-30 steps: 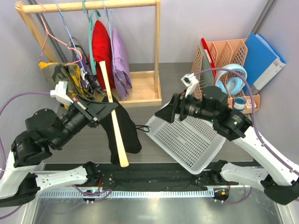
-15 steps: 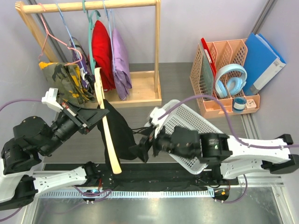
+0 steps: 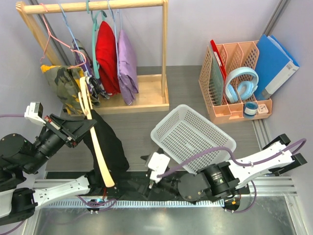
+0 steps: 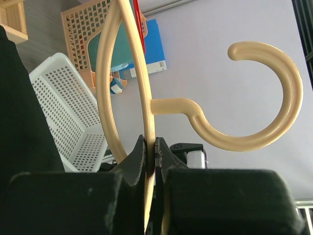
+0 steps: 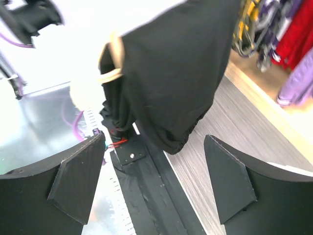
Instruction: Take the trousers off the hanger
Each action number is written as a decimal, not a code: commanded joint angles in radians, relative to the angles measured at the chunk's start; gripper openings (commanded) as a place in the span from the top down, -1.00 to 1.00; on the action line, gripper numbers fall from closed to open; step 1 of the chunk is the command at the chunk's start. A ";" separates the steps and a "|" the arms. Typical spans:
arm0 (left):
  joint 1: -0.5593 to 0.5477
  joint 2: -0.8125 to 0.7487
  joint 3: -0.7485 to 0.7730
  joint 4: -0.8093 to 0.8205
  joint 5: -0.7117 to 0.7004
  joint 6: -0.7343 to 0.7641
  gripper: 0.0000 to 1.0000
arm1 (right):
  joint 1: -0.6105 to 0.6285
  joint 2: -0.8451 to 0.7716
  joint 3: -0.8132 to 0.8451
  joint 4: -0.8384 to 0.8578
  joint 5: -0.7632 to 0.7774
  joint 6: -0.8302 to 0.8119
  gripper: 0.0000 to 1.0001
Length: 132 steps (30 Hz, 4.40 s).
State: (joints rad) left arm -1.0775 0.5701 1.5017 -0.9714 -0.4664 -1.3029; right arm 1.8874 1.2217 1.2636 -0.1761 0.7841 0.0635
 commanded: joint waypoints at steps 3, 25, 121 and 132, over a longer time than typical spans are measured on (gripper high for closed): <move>0.001 -0.016 0.040 0.102 -0.031 -0.033 0.99 | 0.049 0.033 -0.020 0.233 0.101 -0.175 -0.74; 0.001 0.007 0.031 0.184 0.097 -0.087 0.99 | -0.071 0.225 0.045 0.402 -0.035 -0.286 -0.52; 0.001 -0.134 -0.190 -0.049 -0.112 -0.098 0.99 | -0.373 0.099 0.524 0.578 0.282 -0.617 0.98; 0.001 -0.107 -0.181 0.045 -0.038 -0.013 1.00 | -0.438 -0.313 -0.051 0.649 0.582 -0.689 0.98</move>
State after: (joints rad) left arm -1.0779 0.4305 1.2911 -1.0267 -0.5285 -1.3720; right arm 1.4704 1.0233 1.3350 0.3943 1.2491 -0.6064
